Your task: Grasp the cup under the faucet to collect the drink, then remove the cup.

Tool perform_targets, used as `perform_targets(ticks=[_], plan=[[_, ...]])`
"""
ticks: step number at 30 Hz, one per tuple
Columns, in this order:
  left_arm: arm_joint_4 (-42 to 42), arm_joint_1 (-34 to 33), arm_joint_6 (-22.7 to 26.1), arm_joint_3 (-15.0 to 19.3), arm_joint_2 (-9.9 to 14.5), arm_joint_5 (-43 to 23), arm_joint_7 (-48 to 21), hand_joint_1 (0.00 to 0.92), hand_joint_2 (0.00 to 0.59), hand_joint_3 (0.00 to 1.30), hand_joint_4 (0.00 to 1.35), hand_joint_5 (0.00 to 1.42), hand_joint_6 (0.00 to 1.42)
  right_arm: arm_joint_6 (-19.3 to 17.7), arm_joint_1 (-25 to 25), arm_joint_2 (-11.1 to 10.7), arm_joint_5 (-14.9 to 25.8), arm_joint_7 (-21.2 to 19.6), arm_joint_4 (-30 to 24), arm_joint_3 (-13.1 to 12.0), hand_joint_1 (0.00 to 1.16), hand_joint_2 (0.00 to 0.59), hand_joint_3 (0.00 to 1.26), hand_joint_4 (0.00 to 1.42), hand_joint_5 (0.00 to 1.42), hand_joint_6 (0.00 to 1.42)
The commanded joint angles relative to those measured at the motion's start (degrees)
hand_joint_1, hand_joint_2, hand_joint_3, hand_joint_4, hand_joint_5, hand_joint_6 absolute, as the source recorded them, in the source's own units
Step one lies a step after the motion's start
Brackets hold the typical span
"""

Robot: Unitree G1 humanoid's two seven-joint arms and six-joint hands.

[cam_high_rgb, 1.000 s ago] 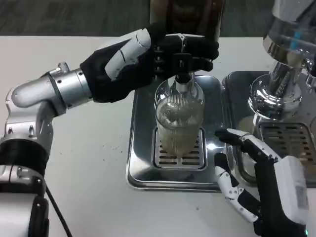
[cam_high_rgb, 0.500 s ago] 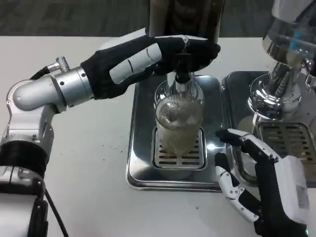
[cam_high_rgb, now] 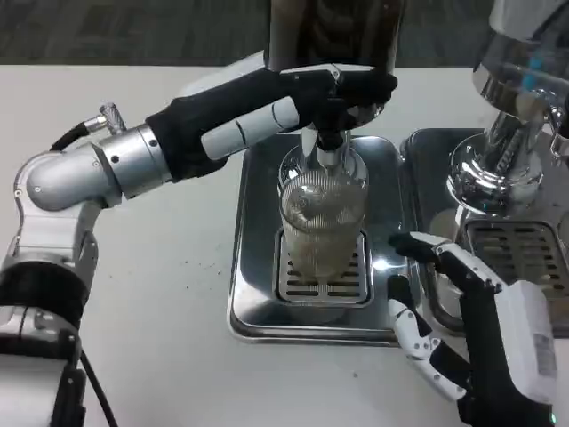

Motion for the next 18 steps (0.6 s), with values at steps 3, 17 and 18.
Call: perform_targets(ticks=[3,17,18], plan=[[0.8,2.7,-3.9,-3.2,1.0,4.1,1.2,0.0,0.143,0.16,0.05,0.07,0.0,-0.3,0.5,-0.2,0.6,0.5,-0.7,-0.4,0.43,0.443,0.44,0.43,0.42,0.42],[1.6,3.1,-11.8,-6.7,2.9,8.7,7.3,0.0,0.136,0.15,0.04,0.05,0.0,-0.7,-0.1,-0.2,1.0,1.0,-0.5,-0.5,0.43,0.443,0.44,0.42,0.42,0.41],[1.6,3.2,-12.2,-7.0,3.0,8.8,7.6,0.0,0.136,0.14,0.04,0.05,0.0,-0.7,-0.1,-0.2,1.0,1.1,-0.5,-0.5,0.43,0.443,0.44,0.42,0.41,0.4]])
